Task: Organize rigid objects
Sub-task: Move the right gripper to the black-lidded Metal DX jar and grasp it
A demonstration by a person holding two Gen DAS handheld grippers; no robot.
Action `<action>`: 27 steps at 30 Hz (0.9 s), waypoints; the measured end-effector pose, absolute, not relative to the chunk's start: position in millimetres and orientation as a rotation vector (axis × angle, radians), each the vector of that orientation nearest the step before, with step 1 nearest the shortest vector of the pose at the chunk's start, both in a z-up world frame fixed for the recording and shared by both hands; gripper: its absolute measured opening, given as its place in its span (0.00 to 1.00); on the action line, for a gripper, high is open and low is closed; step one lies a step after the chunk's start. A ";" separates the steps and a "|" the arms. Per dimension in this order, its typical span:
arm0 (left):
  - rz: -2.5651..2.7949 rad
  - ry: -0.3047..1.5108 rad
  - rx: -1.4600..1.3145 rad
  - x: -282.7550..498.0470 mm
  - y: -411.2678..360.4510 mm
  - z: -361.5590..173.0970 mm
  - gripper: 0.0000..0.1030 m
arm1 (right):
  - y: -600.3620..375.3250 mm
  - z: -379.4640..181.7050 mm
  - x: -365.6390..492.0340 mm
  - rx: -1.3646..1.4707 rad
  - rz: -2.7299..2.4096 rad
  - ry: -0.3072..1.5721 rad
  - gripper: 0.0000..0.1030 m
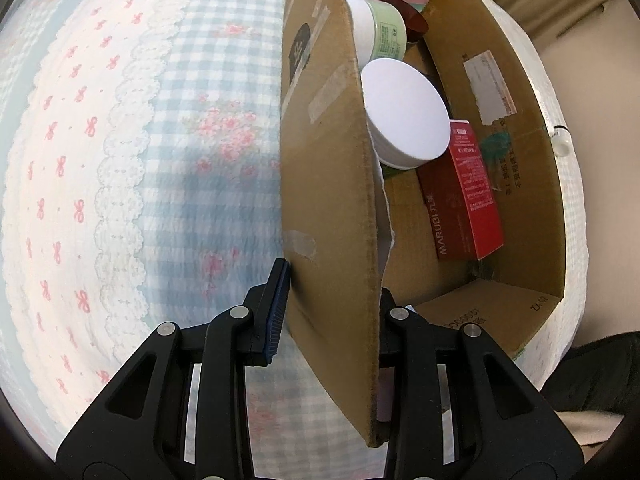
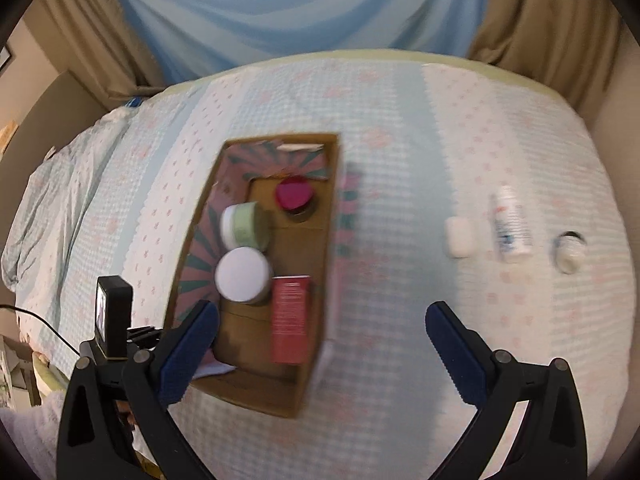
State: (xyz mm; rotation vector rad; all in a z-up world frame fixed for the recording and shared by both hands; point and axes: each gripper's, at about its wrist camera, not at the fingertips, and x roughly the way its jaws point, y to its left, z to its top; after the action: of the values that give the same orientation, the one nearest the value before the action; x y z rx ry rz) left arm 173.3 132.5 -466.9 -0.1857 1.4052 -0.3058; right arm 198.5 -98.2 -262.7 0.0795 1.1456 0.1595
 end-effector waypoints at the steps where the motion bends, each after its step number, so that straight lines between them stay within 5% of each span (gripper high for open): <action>1: -0.302 1.403 -0.183 172.7 133.3 -466.9 0.27 | -109.5 -256.1 195.8 0.077 0.143 1.131 1.00; 8: -0.278 1.394 -0.223 168.1 138.1 -467.4 0.27 | -217.3 -242.1 185.5 0.149 -0.093 1.063 1.00; 27: -0.192 1.380 -0.212 157.7 125.3 -464.0 0.27 | -419.2 -379.0 244.3 0.478 -0.332 1.144 1.00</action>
State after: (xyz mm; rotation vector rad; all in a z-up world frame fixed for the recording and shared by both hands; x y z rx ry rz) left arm 157.7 125.3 -464.0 -0.2118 1.3795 -0.1925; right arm 244.3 -419.2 -379.0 0.4784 1.1440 -0.3322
